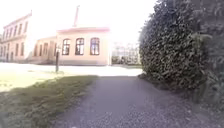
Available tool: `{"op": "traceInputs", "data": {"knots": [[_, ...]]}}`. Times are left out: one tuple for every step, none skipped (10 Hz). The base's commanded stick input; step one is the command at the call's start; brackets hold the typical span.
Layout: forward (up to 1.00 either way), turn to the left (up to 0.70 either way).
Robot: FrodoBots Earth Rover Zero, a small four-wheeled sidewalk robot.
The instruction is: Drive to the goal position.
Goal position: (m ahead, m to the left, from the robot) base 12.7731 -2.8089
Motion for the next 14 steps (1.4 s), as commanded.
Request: {"op": "traceInputs", "data": {"knots": [[0.85, 0.00], [0.85, 0.00], [0.85, 0.00], [0.85, 0.00], [0.85, 0.00], [0.85, 0.00], [0.85, 0.00], [0.85, 0.00], [0.85, 0.00], [0.85, 0.00], [0.85, 0.00], [0.85, 0.00], [0.85, 0.00], [0.85, 0.00]]}}
